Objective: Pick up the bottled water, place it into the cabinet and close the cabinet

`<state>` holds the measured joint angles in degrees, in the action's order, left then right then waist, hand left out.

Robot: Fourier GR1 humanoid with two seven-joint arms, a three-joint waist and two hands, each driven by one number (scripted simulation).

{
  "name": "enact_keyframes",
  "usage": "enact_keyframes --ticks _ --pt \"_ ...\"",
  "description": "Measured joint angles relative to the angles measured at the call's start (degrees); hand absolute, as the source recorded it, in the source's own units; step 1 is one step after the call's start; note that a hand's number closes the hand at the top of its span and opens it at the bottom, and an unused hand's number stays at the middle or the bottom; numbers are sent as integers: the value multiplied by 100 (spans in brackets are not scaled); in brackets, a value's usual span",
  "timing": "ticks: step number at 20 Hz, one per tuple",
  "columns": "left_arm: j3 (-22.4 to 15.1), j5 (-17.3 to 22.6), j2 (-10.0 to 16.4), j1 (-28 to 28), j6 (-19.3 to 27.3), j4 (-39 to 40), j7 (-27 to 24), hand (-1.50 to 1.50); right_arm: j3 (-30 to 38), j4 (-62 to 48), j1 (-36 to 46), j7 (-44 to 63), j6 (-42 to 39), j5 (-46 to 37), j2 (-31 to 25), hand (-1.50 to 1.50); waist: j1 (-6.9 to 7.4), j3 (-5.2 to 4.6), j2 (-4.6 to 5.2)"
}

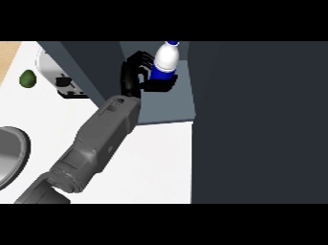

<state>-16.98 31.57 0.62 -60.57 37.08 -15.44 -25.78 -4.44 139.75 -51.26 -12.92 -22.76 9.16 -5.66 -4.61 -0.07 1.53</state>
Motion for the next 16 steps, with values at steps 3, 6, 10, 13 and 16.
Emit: enact_keyframes --ticks 3,6,10,13,16 --pt "92 -26 74 -125 12 291 -130 -150 56 -43 24 -28 -35 20 -11 -150 -29 -1 18" --pt "57 -159 129 -286 150 550 -246 -150 102 -94 81 -65 -75 44 -17 -150 -52 1 29" --pt "32 -289 173 -481 356 802 -396 -150 89 -130 127 -98 -124 60 -11 -150 -109 0 47" --pt "15 -365 190 -598 472 965 -438 -150 84 -150 56 -152 -202 74 -23 -150 -134 0 43" --pt "65 -356 189 -710 380 1009 -449 -150 62 -145 43 -126 -256 97 -53 -150 -132 -3 54"
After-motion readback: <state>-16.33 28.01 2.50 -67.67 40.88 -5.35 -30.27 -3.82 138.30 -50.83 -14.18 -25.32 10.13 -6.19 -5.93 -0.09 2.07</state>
